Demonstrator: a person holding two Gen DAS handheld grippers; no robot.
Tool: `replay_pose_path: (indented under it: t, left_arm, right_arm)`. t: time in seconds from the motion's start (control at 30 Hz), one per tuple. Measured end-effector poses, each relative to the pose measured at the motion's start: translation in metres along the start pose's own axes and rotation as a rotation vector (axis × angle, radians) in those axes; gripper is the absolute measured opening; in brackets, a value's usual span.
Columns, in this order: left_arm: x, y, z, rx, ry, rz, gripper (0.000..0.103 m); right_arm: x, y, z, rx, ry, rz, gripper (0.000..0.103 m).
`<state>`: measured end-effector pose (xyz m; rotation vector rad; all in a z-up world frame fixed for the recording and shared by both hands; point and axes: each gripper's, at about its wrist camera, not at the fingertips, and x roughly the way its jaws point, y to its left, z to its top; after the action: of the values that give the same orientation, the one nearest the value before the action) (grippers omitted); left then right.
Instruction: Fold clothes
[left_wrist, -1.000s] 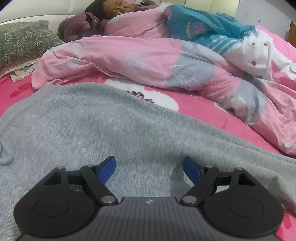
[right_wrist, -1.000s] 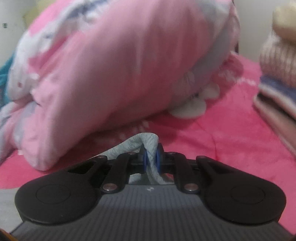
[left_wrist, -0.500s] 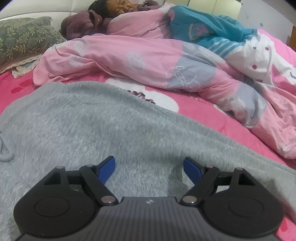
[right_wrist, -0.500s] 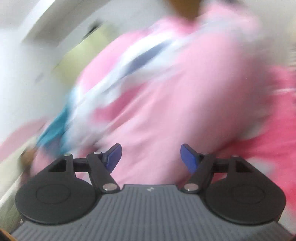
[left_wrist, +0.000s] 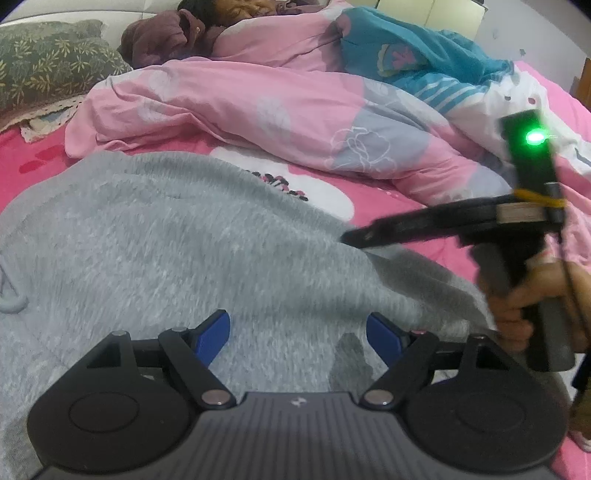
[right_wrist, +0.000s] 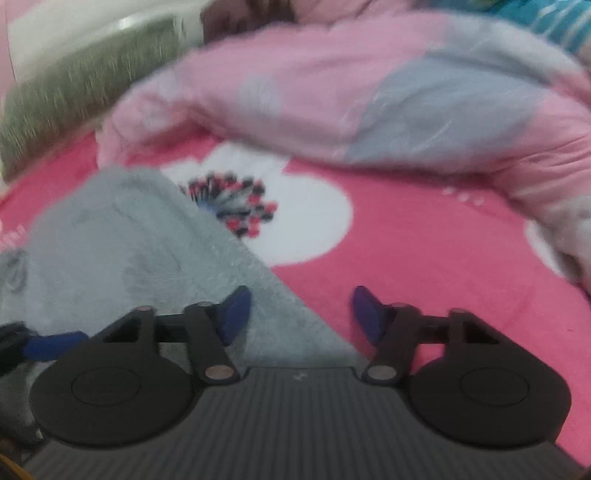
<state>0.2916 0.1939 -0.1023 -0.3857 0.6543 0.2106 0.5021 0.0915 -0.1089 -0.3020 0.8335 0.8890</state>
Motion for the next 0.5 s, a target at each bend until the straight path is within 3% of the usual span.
replay_pose_path:
  t: [0.03, 0.07, 0.13, 0.4, 0.5]
  left_arm:
    - [0.0, 0.0, 0.0, -0.001, 0.001, 0.0, 0.082]
    - [0.0, 0.0, 0.0, -0.003, 0.003, 0.001, 0.082]
    - [-0.001, 0.0, 0.001, -0.006, 0.007, 0.001, 0.082]
    - [-0.001, 0.005, 0.002, -0.033, 0.017, -0.015, 0.082]
    - [-0.001, 0.005, 0.002, -0.029, 0.017, -0.013, 0.082]
  right_arm:
    - [0.001, 0.001, -0.001, -0.01, 0.003, 0.001, 0.043]
    - [0.0, 0.003, 0.0, -0.021, 0.004, 0.004, 0.022]
    - [-0.003, 0.01, 0.001, -0.044, 0.004, 0.014, 0.001]
    - [0.021, 0.014, 0.015, -0.101, -0.028, -0.136, 0.001]
    - [0.032, 0.017, 0.015, -0.111, -0.05, -0.267, 0.0]
